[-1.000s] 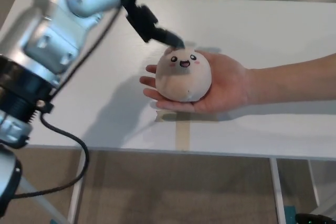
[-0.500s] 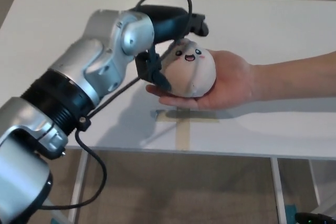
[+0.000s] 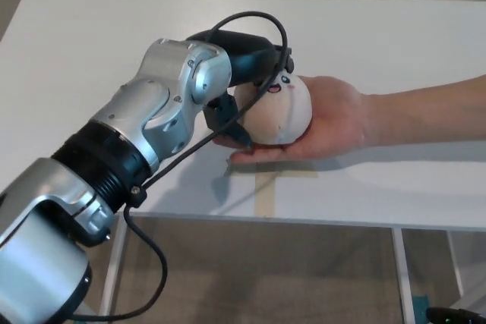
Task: Use the left hand to take the pink dumpling toy on a person's hand and put it on the desk.
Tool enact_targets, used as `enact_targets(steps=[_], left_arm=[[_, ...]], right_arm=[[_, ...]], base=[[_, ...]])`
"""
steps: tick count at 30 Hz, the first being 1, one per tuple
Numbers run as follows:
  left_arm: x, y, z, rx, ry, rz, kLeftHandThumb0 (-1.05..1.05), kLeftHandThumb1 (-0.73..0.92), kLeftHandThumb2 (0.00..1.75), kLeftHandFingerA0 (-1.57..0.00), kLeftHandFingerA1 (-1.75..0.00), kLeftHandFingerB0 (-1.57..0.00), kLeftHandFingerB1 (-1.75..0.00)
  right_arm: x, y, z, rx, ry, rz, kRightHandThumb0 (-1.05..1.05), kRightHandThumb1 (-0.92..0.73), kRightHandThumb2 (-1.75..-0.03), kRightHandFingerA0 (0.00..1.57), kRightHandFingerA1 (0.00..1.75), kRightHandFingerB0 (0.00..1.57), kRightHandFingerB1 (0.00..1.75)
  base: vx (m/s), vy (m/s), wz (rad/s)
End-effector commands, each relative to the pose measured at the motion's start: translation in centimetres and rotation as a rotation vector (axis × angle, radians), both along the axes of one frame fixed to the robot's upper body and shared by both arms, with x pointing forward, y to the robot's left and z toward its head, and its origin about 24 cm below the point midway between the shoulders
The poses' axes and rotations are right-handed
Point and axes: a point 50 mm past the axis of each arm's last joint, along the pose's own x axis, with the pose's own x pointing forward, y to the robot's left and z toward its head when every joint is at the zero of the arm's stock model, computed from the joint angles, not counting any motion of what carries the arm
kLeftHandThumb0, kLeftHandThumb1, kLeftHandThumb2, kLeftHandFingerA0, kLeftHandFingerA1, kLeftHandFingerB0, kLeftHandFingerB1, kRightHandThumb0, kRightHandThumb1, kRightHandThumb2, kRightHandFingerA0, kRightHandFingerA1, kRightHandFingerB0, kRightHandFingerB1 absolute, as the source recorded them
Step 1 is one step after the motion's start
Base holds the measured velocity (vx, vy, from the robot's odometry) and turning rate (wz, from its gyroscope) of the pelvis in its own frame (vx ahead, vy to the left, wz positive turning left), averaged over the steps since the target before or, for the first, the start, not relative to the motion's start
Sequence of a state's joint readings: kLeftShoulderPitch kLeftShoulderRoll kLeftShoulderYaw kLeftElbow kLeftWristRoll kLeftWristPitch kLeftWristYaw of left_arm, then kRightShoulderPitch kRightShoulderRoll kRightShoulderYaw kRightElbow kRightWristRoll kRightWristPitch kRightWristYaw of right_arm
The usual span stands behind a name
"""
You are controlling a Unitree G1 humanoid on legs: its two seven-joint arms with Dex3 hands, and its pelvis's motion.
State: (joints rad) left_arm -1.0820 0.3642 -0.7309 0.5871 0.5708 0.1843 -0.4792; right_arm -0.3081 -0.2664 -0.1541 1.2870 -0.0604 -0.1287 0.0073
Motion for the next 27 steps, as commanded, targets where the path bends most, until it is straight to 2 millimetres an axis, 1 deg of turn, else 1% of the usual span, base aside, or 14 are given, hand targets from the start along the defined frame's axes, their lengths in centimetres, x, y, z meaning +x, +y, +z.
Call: enact_targets(steps=[1, 2, 3, 4, 5, 7, 12, 13, 14, 15, 18, 21, 23, 27], left_arm=[[-0.22, -0.05, -1.07, -0.06, 0.01, -0.033, -0.52, 0.5, 0.8, -0.62, -0.56, -0.39, -0.46], [-0.27, -0.04, -1.26, -0.119, 0.018, -0.044, -0.37, 0.58, 0.92, -0.85, -0.79, -0.51, -0.56], [-0.28, -0.03, -1.3, -0.131, 0.019, -0.046, -0.37, 0.58, 0.92, -0.85, -0.79, -0.51, -0.56], [-0.38, -0.02, -1.34, -0.167, 0.016, -0.055, -0.17, 0.78, 0.65, -0.79, -1.36, -0.79, -0.49], [-0.45, -0.01, -1.35, -0.189, 0.013, -0.06, -0.17, 0.78, 0.65, -0.79, -1.36, -0.79, -0.49], [-0.64, 0.06, -1.36, -0.246, -0.01, -0.069, -0.13, 0.85, 0.6, -0.67, -1.66, -0.9, -0.58], [-0.7, 0.18, -1.22, -0.253, -0.036, -0.066, -0.15, 0.85, 0.62, -0.63, -1.6, -0.85, -0.54], [-0.61, 0.27, -1.19, -0.235, -0.045, -0.061, -0.18, 0.83, 0.64, -0.71, -1.51, -0.82, -0.53], [-0.56, 0.36, -1.16, -0.222, -0.052, -0.058, -0.2, 0.8, 0.67, -0.71, -1.53, -0.87, -0.62], [-0.55, 0.41, -1.14, -0.217, -0.056, -0.058, -0.2, 0.8, 0.67, -0.71, -1.53, -0.87, -0.62], [-0.49, 0.61, -1.06, -0.213, -0.066, -0.052, -0.22, 0.79, 0.66, -0.71, -1.52, -0.81, -0.53], [-0.45, 0.67, -1.04, -0.214, -0.067, -0.048, -0.23, 0.78, 0.66, -0.71, -1.53, -0.85, -0.57], [-0.43, 0.66, -1.01, -0.214, -0.067, -0.044, -0.23, 0.78, 0.66, -0.72, -1.51, -0.79, -0.52], [-0.46, 0.69, -1.07, -0.217, -0.066, -0.041, -0.23, 0.78, 0.66, -0.72, -1.51, -0.81, -0.53]], right_arm=[[-0.16, -0.36, -0.02, 0.001, 0.019, -0.003, -0.21, -0.68, -0.6, 0.57, 0.44, 0.5, 0.41], [-0.15, -0.4, -0.01, 0.001, 0.019, -0.002, -0.21, -0.68, -0.6, 0.57, 0.44, 0.5, 0.41], [-0.15, -0.41, 0.0, 0.0, 0.019, -0.002, -0.21, -0.68, -0.6, 0.57, 0.44, 0.5, 0.41], [-0.15, -0.41, 0.0, 0.001, 0.018, -0.002, -0.21, -0.68, -0.6, 0.57, 0.44, 0.5, 0.41], [-0.15, -0.42, 0.01, 0.001, 0.017, -0.002, -0.21, -0.68, -0.6, 0.57, 0.44, 0.5, 0.41], [-0.19, -0.39, -0.02, 0.002, 0.017, -0.002, -0.21, -0.68, -0.6, 0.57, 0.44, 0.49, 0.41], [-0.22, -0.36, -0.05, 0.002, 0.019, -0.001, -0.21, -0.68, -0.6, 0.57, 0.44, 0.49, 0.41], [-0.23, -0.36, -0.05, 0.004, 0.017, -0.003, -0.21, -0.68, -0.6, 0.57, 0.44, 0.49, 0.41], [-0.24, -0.36, -0.06, 0.007, 0.017, -0.004, -0.21, -0.68, -0.6, 0.57, 0.44, 0.49, 0.41], [-0.25, -0.36, -0.06, 0.008, 0.016, -0.005, -0.21, -0.68, -0.6, 0.57, 0.44, 0.49, 0.41], [-0.12, -0.34, 0.01, 0.005, 0.014, -0.002, -0.21, -0.68, -0.6, 0.57, 0.44, 0.49, 0.41], [-0.08, -0.32, 0.02, 0.003, 0.014, 0.002, -0.21, -0.68, -0.6, 0.57, 0.44, 0.5, 0.41], [-0.09, -0.33, 0.02, 0.001, 0.014, 0.006, -0.21, -0.68, -0.6, 0.57, 0.44, 0.5, 0.41], [-0.26, -0.42, -0.05, 0.001, 0.021, 0.004, -0.21, -0.68, -0.6, 0.57, 0.44, 0.5, 0.41]], base=[[0.0, 0.0, 0.0], [0.0, 0.0, 0.0], [0.0, 0.0, 0.0], [0.0, 0.0, 0.0], [0.0, 0.0, 0.0], [0.0, 0.0, 0.0], [0.0, 0.0, 0.0], [0.0, 0.0, 0.0], [0.0, 0.0, 0.0], [0.0, 0.0, 0.0], [0.0, 0.0, 0.0], [0.0, 0.0, 0.0], [0.0, 0.0, 0.0], [0.0, 0.0, 0.0]])
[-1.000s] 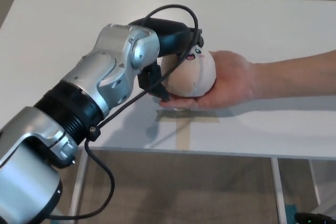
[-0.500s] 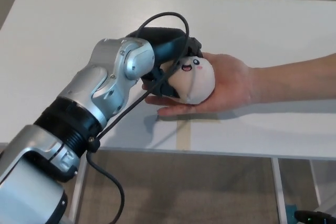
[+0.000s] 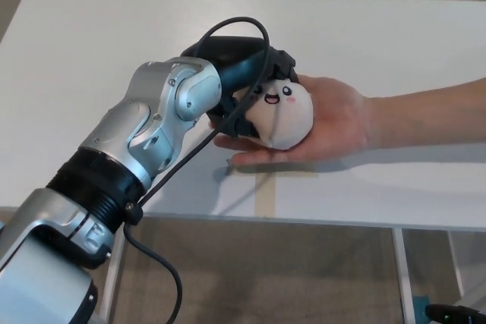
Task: Use the left hand to take the pink dumpling toy on a person's hand and put it on the desk.
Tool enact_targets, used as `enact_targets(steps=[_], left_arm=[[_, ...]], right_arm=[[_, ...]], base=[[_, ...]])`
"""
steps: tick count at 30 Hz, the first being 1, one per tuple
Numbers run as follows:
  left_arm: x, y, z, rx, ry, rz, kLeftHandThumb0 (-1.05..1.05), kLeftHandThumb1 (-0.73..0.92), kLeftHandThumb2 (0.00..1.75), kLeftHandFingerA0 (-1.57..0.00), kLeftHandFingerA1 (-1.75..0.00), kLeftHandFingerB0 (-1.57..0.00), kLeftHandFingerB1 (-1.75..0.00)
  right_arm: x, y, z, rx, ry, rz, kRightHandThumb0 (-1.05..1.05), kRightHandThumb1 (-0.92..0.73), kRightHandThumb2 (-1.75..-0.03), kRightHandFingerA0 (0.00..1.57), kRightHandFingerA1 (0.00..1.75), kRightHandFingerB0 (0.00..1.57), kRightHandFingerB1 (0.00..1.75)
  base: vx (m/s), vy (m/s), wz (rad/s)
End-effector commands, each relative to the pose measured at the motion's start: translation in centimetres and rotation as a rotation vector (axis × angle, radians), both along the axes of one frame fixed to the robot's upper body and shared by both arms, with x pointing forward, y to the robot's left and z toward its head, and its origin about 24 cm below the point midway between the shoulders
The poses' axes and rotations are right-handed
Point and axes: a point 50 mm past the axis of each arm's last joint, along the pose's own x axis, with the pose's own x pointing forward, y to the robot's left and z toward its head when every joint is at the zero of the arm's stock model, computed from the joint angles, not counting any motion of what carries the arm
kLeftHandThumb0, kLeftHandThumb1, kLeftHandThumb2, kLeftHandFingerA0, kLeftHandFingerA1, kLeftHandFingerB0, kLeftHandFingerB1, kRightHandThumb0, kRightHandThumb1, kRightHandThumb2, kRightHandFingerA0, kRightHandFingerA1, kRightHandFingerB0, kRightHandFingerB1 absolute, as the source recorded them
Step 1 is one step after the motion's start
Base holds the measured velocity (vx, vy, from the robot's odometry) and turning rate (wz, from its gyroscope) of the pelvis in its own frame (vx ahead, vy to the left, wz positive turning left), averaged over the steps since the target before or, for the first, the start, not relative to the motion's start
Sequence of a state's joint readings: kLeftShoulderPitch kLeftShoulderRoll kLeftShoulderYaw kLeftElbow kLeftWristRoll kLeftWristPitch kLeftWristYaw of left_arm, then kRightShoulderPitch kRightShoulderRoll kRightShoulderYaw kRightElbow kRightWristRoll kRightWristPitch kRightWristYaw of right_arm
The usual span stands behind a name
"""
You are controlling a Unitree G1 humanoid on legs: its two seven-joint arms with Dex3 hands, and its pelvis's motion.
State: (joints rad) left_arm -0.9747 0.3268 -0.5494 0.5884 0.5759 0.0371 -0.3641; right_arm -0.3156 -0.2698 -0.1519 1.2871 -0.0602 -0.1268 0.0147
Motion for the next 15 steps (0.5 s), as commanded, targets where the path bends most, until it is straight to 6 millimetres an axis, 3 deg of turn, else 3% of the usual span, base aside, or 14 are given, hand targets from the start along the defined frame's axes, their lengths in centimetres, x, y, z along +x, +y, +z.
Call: enact_targets(steps=[1, 15], left_arm=[[-0.14, 0.0, -0.33, -0.002, -0.008, -0.002, -0.23, 0.78, 0.66, -0.72, -1.51, -0.81, -0.53], [-0.06, 0.08, -0.11, -0.012, -0.02, -0.008, -0.22, 0.78, 0.66, -0.7, -1.54, -0.87, -0.59]], right_arm=[[-0.53, -0.38, -0.22, -0.001, 0.025, -0.004, -0.21, -0.68, -0.6, 0.57, 0.44, 0.5, 0.41], [-0.43, -0.31, -0.18, 0.003, 0.026, 0.004, -0.22, -0.68, -0.6, 0.55, 0.43, 0.49, 0.41]], base=[[0.0, 0.0, 0.0], [0.0, 0.0, 0.0]])
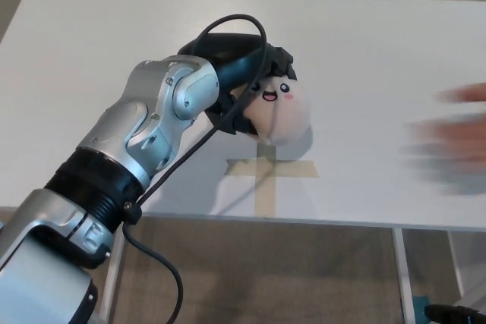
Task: Use the left hand to take the pink dumpling toy on a person's hand and put it on the desk.
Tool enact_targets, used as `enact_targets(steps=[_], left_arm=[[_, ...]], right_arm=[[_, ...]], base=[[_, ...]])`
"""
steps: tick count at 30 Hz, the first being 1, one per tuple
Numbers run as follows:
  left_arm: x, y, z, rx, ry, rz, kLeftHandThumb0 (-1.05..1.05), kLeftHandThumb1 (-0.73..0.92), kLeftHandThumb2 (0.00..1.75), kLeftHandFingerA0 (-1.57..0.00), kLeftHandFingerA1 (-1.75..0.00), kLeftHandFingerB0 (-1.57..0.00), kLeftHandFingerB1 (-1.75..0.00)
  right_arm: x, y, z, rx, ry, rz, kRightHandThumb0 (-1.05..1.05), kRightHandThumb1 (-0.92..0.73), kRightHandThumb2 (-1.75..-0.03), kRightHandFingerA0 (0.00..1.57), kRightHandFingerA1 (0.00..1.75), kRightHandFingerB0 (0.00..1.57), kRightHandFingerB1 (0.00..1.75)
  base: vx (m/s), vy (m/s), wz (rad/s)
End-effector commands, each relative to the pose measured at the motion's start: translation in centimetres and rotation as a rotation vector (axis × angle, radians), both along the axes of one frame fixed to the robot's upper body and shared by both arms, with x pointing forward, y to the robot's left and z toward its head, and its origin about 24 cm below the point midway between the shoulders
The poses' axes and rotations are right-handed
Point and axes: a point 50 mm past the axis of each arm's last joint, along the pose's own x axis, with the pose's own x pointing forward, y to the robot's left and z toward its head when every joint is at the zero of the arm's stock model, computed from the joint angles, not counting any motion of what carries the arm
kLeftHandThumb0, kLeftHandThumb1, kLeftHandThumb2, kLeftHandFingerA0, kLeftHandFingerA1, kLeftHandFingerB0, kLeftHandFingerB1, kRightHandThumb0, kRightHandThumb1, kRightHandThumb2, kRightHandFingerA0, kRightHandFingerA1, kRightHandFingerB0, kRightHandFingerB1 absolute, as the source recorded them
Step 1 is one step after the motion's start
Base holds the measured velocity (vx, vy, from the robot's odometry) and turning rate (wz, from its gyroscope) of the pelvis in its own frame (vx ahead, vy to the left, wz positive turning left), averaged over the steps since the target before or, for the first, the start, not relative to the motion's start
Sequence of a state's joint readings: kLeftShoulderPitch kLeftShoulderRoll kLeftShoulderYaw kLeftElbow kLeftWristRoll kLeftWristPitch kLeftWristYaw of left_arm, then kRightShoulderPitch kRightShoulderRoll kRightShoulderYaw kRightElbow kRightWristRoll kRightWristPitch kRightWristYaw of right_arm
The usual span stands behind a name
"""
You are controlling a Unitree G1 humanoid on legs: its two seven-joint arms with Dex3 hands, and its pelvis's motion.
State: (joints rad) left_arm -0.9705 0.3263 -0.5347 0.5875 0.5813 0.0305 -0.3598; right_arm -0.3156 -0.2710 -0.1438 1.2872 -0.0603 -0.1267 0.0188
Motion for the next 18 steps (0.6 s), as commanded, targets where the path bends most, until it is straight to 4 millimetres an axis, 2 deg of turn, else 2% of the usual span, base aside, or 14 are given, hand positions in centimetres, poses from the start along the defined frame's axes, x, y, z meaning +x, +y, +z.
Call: enact_targets(steps=[1, 7, 13, 17, 18], left_arm=[[-0.1, -0.1, -0.2, -0.002, -0.014, -0.011, -0.22, 0.78, 0.66, -0.7, -1.54, -0.87, -0.59], [-0.1, 0.0, -0.1, -0.005, -0.015, -0.014, -0.22, 0.79, 0.65, -0.7, -1.54, -0.85, -0.56], [-0.1, 0.3, 0.1, -0.006, -0.015, -0.012, -0.22, 0.79, 0.66, -0.7, -1.54, -0.87, -0.6], [0.1, 1.2, 1.8, -0.033, -0.041, -0.009, -0.22, 0.78, 0.65, -0.69, -1.55, -0.84, -0.83], [0.1, 1.5, 2.9, -0.047, -0.057, -0.012, -0.22, 0.78, 0.65, -0.69, -1.55, -0.81, -0.92]], right_arm=[[-0.4, -0.3, -0.2, 0.003, 0.024, -0.006, -0.22, -0.68, -0.6, 0.55, 0.43, 0.49, 0.41], [-0.5, -0.3, -0.2, 0.004, 0.028, -0.004, -0.22, -0.68, -0.6, 0.55, 0.43, 0.49, 0.41], [-0.4, -0.1, -0.2, 0.003, 0.028, 0.007, -0.22, -0.68, -0.6, 0.55, 0.43, 0.49, 0.41], [-0.1, -0.1, -0.1, 0.001, 0.026, 0.019, -0.22, -0.68, -0.61, 0.53, 0.43, 0.48, 0.41], [-0.1, -0.1, -0.1, 0.005, 0.026, 0.014, -0.22, -0.68, -0.61, 0.54, 0.43, 0.49, 0.41]], base=[[0.0, 0.0, 0.0], [0.0, 0.0, 0.0], [0.0, 0.0, 0.0], [0.0, 0.0, 0.0], [0.0, 0.0, 0.0]])
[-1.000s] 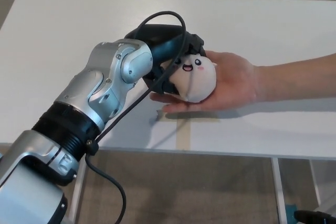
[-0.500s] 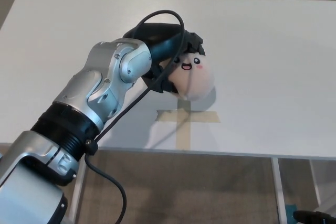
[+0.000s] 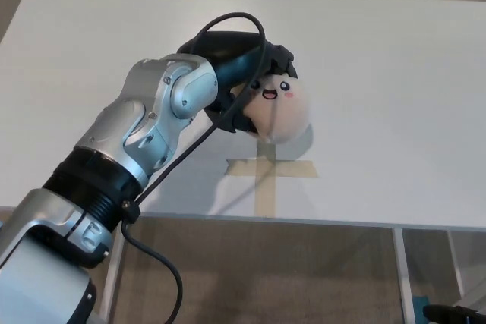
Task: Use the left hand to take the pink dumpling toy on a person's hand and put it on the desk.
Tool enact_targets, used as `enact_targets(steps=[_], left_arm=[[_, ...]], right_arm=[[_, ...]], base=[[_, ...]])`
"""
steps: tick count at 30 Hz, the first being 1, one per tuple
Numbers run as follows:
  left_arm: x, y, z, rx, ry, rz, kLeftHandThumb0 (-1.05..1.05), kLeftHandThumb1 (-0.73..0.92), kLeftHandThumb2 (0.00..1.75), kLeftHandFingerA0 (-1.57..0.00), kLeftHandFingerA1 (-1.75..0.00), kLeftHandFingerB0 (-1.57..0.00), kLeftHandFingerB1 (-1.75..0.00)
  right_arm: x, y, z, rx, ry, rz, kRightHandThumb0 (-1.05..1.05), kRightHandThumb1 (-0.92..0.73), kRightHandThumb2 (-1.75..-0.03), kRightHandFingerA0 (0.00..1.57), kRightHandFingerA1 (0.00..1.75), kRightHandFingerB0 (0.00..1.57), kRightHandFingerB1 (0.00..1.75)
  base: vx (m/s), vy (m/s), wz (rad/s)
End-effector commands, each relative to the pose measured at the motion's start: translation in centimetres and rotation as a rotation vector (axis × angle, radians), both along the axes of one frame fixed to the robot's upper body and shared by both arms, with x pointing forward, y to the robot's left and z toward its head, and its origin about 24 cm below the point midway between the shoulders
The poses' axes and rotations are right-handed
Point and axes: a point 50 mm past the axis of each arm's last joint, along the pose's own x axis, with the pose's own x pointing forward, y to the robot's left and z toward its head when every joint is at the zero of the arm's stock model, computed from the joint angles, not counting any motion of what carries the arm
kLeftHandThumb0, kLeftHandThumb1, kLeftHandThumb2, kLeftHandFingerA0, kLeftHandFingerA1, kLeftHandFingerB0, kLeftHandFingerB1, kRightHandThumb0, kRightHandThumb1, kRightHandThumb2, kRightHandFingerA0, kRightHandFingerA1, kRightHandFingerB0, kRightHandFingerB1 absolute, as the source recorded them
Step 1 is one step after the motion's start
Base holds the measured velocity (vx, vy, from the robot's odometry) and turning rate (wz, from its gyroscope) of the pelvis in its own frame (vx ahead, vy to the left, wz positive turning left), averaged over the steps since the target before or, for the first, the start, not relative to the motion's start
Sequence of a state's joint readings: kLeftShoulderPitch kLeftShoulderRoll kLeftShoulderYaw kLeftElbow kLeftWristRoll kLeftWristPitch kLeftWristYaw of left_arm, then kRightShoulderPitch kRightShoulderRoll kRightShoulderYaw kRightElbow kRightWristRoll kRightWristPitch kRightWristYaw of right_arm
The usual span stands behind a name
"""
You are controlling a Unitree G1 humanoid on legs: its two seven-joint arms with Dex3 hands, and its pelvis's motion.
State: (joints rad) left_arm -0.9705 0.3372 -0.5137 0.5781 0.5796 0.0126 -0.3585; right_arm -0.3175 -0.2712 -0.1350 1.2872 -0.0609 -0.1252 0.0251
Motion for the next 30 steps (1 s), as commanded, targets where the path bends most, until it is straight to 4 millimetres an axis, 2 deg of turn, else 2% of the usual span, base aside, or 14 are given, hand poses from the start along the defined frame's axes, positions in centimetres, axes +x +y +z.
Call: enact_targets(steps=[1, 4, 6, 9, 12, 15, 16, 17, 18, 22, 24, 27, 28, 30], left_arm=[[0.1, 1.3, 2.9, -0.039, -0.047, -0.011, -0.22, 0.78, 0.65, -0.69, -1.55, -0.81, -0.92], [-0.2, 2.2, 5.7, -0.097, -0.121, -0.026, -0.23, 0.78, 0.65, -0.69, -1.55, -0.78, -1.0], [-0.4, 3.2, 7.0, -0.125, -0.172, -0.018, -0.24, 0.78, 0.66, -0.7, -1.54, -0.84, -0.81], [-0.5, 4.5, 7.4, -0.139, -0.215, -0.008, -0.25, 0.78, 0.65, -0.69, -1.53, -0.87, -0.74], [-0.5, 8.5, 7.2, -0.144, -0.233, 0.069, -0.3, 0.78, 0.66, -0.73, -1.44, -0.77, -0.5], [-0.7, 10.4, 7.1, -0.141, -0.233, 0.107, -0.28, 0.77, 0.65, -0.72, -1.43, -0.8, -0.52], [-0.7, 11.1, 7.1, -0.134, -0.227, 0.127, -0.28, 0.76, 0.64, -0.77, -1.3, -0.59, -0.42], [-0.8, 11.6, 7.1, -0.13, -0.222, 0.139, -0.28, 0.76, 0.64, -0.77, -1.3, -0.59, -0.42], [-0.9, 12.8, 7.0, -0.125, -0.209, 0.17, -0.26, 0.77, 0.63, -0.89, -0.99, -0.65, -0.44], [-1.0, 15.0, 6.4, -0.109, -0.181, 0.222, -0.24, 0.78, 0.63, -0.87, -1.06, -0.81, -0.53], [-1.1, 17.1, 4.6, -0.078, -0.146, 0.272, -0.23, 0.79, 0.63, -0.69, -1.39, -0.77, -0.92], [-1.4, 18.9, 2.7, -0.028, -0.093, 0.32, -0.23, 0.78, 0.65, -0.64, -1.48, -0.81, -0.78], [-1.5, 19.0, 2.5, -0.021, -0.089, 0.322, -0.23, 0.77, 0.65, -0.64, -1.47, -0.85, -0.58], [-1.5, 19.5, 2.1, 0.004, -0.076, 0.33, -0.24, 0.76, 0.65, -0.65, -1.45, -0.86, -0.61]], right_arm=[[-0.2, -0.2, -0.1, 0.004, 0.024, -0.001, -0.22, -0.68, -0.61, 0.54, 0.43, 0.49, 0.41], [0.0, -0.4, 0.1, 0.001, 0.02, -0.002, -0.22, -0.68, -0.61, 0.54, 0.43, 0.49, 0.41], [0.0, -0.4, 0.1, -0.002, 0.02, 0.003, -0.22, -0.68, -0.6, 0.54, 0.43, 0.48, 0.41], [-0.2, -0.5, 0.0, -0.008, 0.028, 0.007, -0.22, -0.68, -0.6, 0.54, 0.43, 0.49, 0.41], [-0.6, -0.5, -0.2, -0.016, 0.038, 0.015, -0.22, -0.68, -0.6, 0.55, 0.43, 0.5, 0.41], [-0.7, -0.5, -0.3, -0.017, 0.041, 0.017, -0.21, -0.68, -0.6, 0.55, 0.43, 0.5, 0.41], [-0.7, -0.5, -0.3, -0.016, 0.04, 0.017, -0.22, -0.68, -0.6, 0.55, 0.43, 0.5, 0.41], [-0.7, -0.5, -0.3, -0.016, 0.04, 0.017, -0.22, -0.68, -0.6, 0.55, 0.43, 0.5, 0.41], [-0.7, -0.5, -0.2, -0.017, 0.039, 0.017, -0.22, -0.68, -0.6, 0.54, 0.43, 0.49, 0.41], [-0.6, -0.7, -0.2, -0.021, 0.034, 0.017, -0.22, -0.68, -0.6, 0.54, 0.43, 0.49, 0.41], [-0.6, -0.6, -0.2, -0.02, 0.038, 0.016, -0.22, -0.68, -0.6, 0.54, 0.43, 0.48, 0.41], [-0.6, -0.6, -0.2, -0.024, 0.041, 0.015, -0.22, -0.68, -0.6, 0.53, 0.42, 0.49, 0.41], [-0.6, -0.6, -0.2, -0.024, 0.042, 0.015, -0.23, -0.68, -0.6, 0.53, 0.42, 0.49, 0.41], [-0.6, -0.6, -0.2, -0.021, 0.041, 0.012, -0.23, -0.68, -0.6, 0.53, 0.42, 0.49, 0.41]], base=[[0.0, 0.0, 0.0], [0.0, 0.0, 0.0], [0.0, 0.0, 0.0], [0.0, 0.0, 0.0], [0.0, 0.0, 0.0], [0.0, 0.0, 0.0], [0.0, 0.0, 0.0], [0.0, 0.0, 0.0], [0.0, 0.0, 0.0], [0.0, 0.0, 0.0], [0.0, 0.0, 0.0], [0.0, 0.0, 0.0], [0.0, 0.0, 0.0], [0.0, 0.0, 0.0]])
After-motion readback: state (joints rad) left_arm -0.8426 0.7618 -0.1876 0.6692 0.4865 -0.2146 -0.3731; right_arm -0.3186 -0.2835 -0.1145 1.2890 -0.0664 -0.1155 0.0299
